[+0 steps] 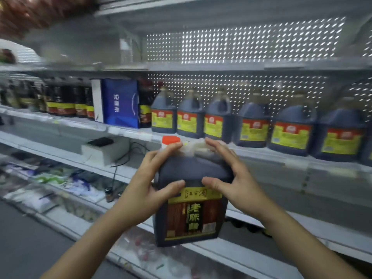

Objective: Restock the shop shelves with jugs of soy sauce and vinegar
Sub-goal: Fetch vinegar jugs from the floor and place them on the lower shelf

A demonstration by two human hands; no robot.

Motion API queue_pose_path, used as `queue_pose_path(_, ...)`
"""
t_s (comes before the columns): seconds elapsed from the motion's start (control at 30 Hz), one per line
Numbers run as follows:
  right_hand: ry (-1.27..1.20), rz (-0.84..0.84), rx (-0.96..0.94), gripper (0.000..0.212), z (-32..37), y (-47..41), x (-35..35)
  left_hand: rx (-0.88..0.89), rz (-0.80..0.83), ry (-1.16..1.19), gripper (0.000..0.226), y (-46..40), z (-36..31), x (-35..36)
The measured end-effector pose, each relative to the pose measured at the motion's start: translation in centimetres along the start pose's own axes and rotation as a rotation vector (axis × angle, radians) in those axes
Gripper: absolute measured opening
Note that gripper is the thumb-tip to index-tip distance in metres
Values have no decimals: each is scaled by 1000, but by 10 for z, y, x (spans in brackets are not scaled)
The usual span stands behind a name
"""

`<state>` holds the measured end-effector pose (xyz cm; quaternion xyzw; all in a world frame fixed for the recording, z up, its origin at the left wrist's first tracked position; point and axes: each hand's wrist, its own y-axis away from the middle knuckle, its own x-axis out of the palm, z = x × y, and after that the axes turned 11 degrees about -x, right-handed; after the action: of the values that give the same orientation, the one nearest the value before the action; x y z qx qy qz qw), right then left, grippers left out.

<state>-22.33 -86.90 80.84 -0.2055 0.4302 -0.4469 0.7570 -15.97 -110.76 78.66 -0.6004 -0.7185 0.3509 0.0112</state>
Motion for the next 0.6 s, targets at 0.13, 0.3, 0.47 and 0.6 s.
queue_pose_path(0.13, -47, 41, 18, 78, -29, -62, 66, -51, -24, -24, 73, -25, 55, -59)
queue_pose_path(0.3, -76, 72, 25, 79, -68, -112, 127, -71, -86, -84, 77, -49, 112, -104)
queue_pose_path(0.47, -157, 146, 90, 77, -117, -141, 174, -155, -120, -46, 76, -59, 174, -118)
queue_pose_path(0.6, -179, 201, 140, 86, -166, -154, 202, -181, -150, -94, 77, -79, 226, -119)
